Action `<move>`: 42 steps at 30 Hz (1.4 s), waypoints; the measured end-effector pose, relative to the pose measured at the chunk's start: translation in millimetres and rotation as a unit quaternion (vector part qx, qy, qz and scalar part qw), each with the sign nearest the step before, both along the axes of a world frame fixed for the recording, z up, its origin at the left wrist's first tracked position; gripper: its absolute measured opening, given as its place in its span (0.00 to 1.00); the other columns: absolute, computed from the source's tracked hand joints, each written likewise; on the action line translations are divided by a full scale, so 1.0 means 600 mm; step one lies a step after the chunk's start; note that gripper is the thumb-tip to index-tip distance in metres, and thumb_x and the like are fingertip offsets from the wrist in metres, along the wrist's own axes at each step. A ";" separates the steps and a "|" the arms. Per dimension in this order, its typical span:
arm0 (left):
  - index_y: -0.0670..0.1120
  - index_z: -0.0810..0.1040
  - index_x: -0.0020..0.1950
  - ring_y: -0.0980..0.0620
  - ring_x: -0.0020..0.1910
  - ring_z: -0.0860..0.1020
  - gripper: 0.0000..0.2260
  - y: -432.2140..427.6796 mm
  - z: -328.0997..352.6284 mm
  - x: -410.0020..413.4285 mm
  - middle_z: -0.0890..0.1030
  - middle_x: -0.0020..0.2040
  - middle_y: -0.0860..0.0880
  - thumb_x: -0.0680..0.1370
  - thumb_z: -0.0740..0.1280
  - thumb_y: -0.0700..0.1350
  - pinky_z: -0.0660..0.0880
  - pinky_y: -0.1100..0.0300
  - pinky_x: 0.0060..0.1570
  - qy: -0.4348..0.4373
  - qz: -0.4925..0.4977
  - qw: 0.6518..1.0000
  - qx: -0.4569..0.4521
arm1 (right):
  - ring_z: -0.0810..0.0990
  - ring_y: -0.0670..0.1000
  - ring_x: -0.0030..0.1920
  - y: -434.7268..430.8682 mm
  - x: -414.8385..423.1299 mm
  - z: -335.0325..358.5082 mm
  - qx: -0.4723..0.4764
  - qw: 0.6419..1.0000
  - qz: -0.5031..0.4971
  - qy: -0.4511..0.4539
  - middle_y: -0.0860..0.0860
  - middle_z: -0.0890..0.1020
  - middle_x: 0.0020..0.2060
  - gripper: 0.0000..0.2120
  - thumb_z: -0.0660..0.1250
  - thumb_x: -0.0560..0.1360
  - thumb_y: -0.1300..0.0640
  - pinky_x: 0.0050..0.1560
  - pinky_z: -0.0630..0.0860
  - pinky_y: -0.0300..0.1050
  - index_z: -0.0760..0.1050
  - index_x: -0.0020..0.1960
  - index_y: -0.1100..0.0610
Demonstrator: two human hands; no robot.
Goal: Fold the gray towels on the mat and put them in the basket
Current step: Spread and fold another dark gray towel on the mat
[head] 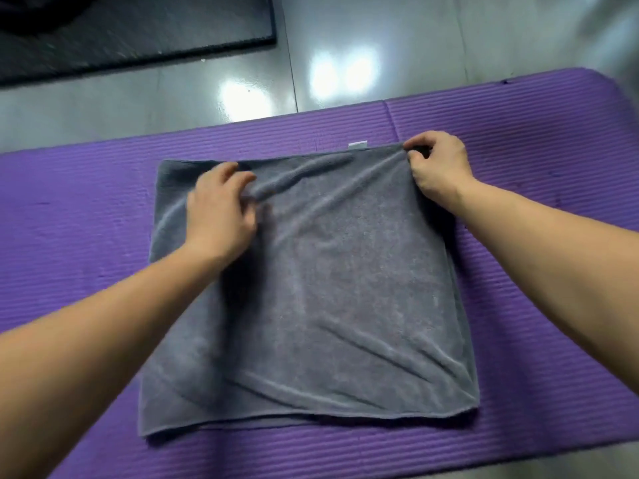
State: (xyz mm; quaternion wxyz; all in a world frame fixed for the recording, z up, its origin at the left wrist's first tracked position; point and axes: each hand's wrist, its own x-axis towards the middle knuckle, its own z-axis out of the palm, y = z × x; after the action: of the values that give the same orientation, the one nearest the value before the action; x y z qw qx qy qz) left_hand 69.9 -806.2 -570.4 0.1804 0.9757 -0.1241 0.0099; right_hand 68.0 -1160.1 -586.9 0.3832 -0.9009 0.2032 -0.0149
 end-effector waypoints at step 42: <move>0.51 0.70 0.40 0.60 0.19 0.69 0.13 0.223 0.019 0.152 0.73 0.33 0.48 0.79 0.73 0.45 0.66 0.67 0.19 0.231 0.275 0.874 -0.329 | 0.77 0.54 0.37 0.036 0.011 0.041 -0.049 0.990 -0.096 0.091 0.52 0.78 0.35 0.13 0.75 0.73 0.47 0.40 0.72 0.44 0.77 0.44 0.55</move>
State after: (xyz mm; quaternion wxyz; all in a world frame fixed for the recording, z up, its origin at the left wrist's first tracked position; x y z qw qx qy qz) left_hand 161.1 -672.6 -559.2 0.5041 0.8294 0.2049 -0.1262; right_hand 74.8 -1138.5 -562.1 0.3157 -0.8925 0.3215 0.0203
